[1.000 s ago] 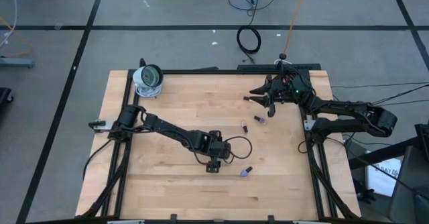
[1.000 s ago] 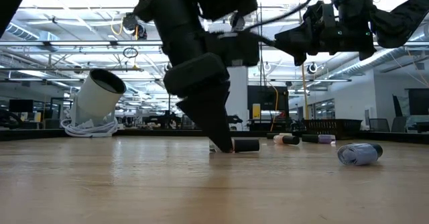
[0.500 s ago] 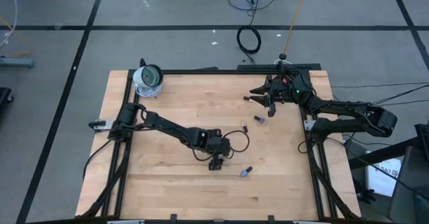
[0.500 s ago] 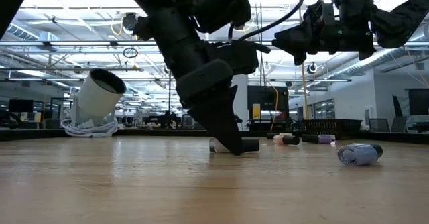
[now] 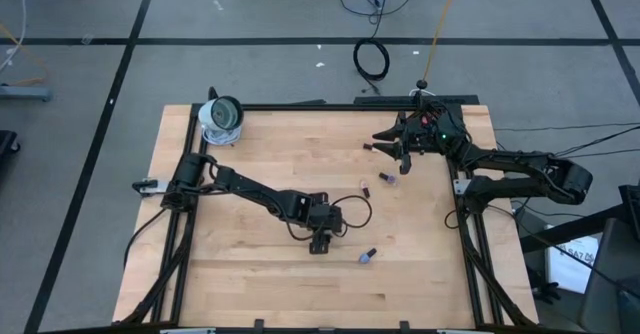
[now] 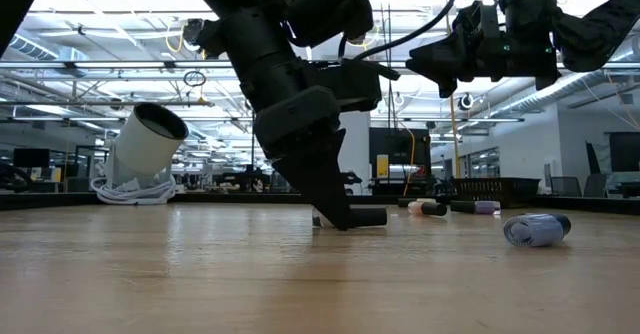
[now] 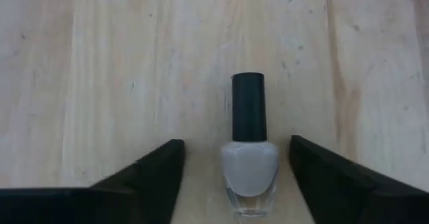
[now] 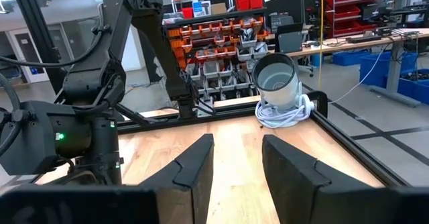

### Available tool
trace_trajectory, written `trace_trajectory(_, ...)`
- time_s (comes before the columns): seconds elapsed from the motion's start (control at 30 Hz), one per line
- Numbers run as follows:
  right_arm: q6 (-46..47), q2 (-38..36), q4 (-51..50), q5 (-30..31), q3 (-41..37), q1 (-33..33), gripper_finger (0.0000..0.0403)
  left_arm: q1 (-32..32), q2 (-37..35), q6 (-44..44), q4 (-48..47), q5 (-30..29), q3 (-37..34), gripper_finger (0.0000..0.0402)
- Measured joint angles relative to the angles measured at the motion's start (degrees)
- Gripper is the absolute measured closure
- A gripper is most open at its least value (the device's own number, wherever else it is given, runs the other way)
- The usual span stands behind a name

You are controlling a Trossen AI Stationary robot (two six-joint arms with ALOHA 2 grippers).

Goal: Pick & Place Nail Polish
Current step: Put the white nail polish into the black bin

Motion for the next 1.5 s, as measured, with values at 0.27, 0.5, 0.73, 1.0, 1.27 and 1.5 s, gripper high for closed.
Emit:
trace_trajectory(0.27, 1.05, 0.0, -0.49, 0.0, 0.0, 0.04, 0.0287, -0.06, 0.04, -0.83, 1.76, -0.94, -0.11, 0.0278)
trace_trajectory(0.5, 2.47, 0.0, -0.9, -0.04, 0.0, 0.04, 0.0287, -0.57, 0.02, 2.69, 1.91, -5.12, -0.11, 0.0308)
trace_trajectory(0.73, 5.87, 0.02, -2.23, 1.39, 0.0, 0.28, 0.0287, -1.91, -2.24, 11.53, -2.44, -23.84, -0.44, 0.0308)
trace_trajectory(1.0, 6.8, 0.15, -4.65, 8.3, 0.0, 3.82, 0.0287, -3.46, -8.54, 24.25, -4.01, -55.24, -0.33, 0.0308)
trace_trajectory(1.27, 5.84, 5.62, -2.77, 19.54, -0.01, 13.25, 0.0287, -3.22, -14.0, 30.4, -2.89, -63.44, -0.22, 0.0308)
trace_trajectory(1.5, 5.09, 14.71, 7.83, 22.18, 0.0, 17.32, 0.0287, -3.18, -14.47, 34.98, 0.93, -60.7, -0.17, 0.0308)
